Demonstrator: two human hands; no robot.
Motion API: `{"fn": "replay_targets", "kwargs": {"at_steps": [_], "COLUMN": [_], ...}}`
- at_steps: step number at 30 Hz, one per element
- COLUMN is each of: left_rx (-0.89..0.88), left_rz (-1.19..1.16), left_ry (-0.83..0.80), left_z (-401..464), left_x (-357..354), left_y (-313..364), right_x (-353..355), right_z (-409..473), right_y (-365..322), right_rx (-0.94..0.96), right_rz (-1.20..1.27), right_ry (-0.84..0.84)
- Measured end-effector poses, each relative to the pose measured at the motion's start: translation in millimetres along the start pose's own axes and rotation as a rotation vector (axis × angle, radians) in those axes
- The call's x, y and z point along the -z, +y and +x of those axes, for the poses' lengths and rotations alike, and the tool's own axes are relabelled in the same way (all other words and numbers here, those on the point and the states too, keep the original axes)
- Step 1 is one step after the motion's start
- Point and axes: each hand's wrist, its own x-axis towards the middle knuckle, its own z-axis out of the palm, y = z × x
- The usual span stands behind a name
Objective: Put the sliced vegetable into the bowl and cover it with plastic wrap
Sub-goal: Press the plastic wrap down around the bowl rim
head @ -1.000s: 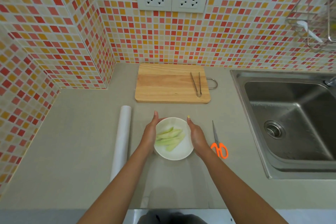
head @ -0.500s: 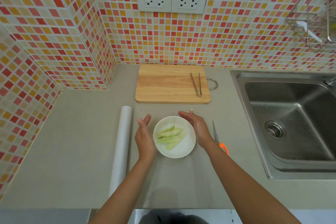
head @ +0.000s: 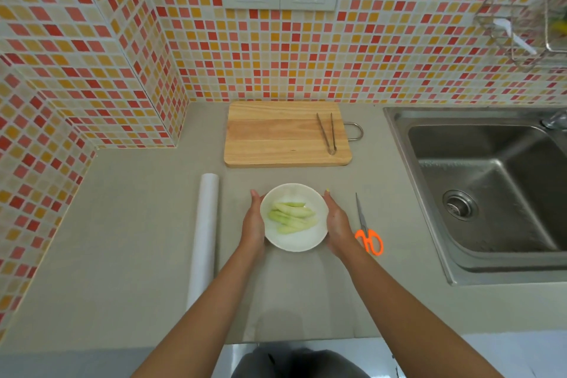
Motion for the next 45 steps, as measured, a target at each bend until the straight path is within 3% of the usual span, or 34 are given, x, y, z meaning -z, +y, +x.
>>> {"fn": "replay_targets", "kwargs": {"at_steps": [5, 8, 12, 16, 19, 23, 28, 35, 40, 45], "left_rx": [0.004, -0.133, -0.338, -0.279, -0.201, -0.138, -0.086, -0.175, -0.302, -0.183], "left_rz": [0.193, 0.375, 0.505, 0.164, 0.091, 0.137, 0.271, 0.425, 0.197, -0.034], "left_ry": [-0.008, -0.025, 0.151, 0.235, 0.109, -0.015, -0.020, -0.139, 0.204, 0.133], "left_z": [13, 18, 18, 8, 4, 8, 14, 19, 1, -15], "left_x": [5, 5, 3, 1, -1, -1, 2, 6, 2, -5], "left_y": [4, 11, 16, 11, 3, 6, 16, 30, 21, 1], "right_x": [0, 2, -1, -3, -6, -8, -7, -7, -9, -8], "right_z": [1, -2, -2, 5, 8, 8, 9, 11, 15, 15], "right_y": [9, 2, -17, -33, -30, -15, -10, -15, -24, -19], "right_rx": [0.063, 0.133, 0.260, 0.227, 0.157, 0.100, 0.047, 0.163, 0.199, 0.059], "right_rz": [-0.023, -0.075, -0.100, -0.110, -0.098, -0.014, -0.048, -0.152, -0.120, -0.124], "right_ry": [0.088, 0.086, 0.070, -0.014, -0.110, -0.104, -0.039, -0.047, -0.088, -0.158]}}
